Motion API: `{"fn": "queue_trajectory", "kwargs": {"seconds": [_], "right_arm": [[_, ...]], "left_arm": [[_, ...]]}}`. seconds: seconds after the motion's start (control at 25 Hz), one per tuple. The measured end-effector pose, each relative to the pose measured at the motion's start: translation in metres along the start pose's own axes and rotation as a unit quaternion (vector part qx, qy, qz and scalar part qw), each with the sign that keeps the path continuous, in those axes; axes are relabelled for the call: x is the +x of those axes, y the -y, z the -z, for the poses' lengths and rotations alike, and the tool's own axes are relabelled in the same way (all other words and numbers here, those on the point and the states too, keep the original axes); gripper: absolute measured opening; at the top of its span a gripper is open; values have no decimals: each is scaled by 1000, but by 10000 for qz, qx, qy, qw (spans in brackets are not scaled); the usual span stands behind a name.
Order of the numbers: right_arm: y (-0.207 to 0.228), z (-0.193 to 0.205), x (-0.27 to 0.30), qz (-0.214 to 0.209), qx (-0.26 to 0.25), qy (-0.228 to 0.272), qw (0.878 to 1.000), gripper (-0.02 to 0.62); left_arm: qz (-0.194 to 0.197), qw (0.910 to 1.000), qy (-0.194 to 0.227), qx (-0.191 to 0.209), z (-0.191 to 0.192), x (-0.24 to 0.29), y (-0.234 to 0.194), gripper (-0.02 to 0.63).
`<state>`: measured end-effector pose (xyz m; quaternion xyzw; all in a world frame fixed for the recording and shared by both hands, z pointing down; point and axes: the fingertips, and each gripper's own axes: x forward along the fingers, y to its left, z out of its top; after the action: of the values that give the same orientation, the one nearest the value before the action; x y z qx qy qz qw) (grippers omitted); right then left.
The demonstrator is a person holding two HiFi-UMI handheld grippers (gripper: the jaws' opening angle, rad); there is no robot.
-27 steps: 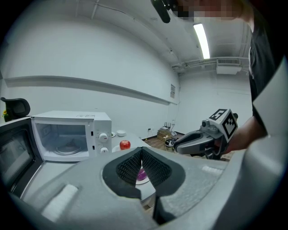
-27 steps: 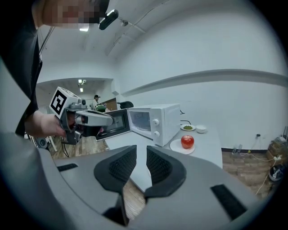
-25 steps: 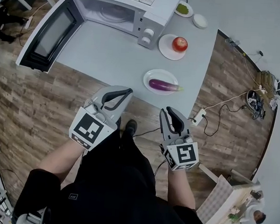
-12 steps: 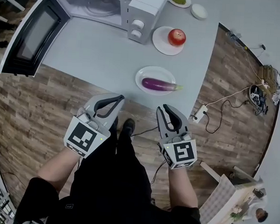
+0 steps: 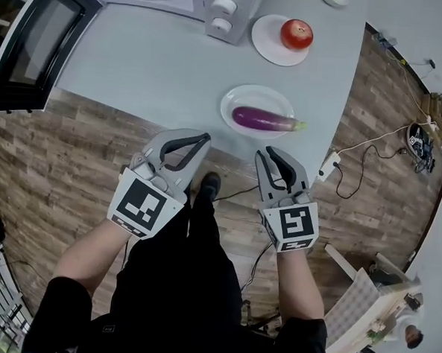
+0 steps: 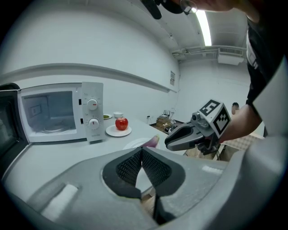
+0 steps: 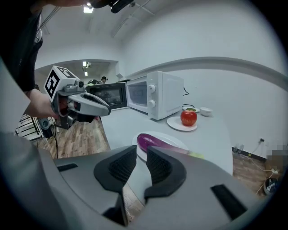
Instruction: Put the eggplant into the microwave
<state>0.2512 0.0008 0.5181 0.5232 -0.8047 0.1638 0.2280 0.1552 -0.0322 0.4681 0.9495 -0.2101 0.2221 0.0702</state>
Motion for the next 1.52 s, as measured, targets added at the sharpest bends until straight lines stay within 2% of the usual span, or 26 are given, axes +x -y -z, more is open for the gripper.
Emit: {"fn": "queue_trajectory", "kwargs": {"seconds": [0.16,0.28,0.44,0.64,0.8,1.04,1.24,1.32,1.52], "right_arm": [[3,20,15,27,-266,-266,9993,78],[7,31,24,177,-740,-561,9955,88],[14,38,31,400,-1609,-936,9817,109],[18,43,40,406,-2011,-1132,9722,114],[20,45,46,481,-2536,-1325,9570,115],[23,44,54,631,-3334,-1609,9268,120],[24,42,63,752,-3996,-1755,8966,107],[22,42,68,793,-4284,-1818,8816,72],[24,40,77,1053,-5003,-1978,8364,51]], "left_arm": [[68,10000,-45,-16,15,12,2,9],[90,9999,-39,-50,20,17,3,9],[78,9999,-31,-77,23,18,2,9],[67,9999,4,-113,22,18,-2,9],[26,9999,44,-149,20,16,-7,9],[-55,9998,84,-190,17,14,-13,9],[-132,9997,80,-214,17,10,-18,9],[-177,9996,80,-220,17,8,-21,9],[-255,9994,54,-245,19,4,-25,9]]}}
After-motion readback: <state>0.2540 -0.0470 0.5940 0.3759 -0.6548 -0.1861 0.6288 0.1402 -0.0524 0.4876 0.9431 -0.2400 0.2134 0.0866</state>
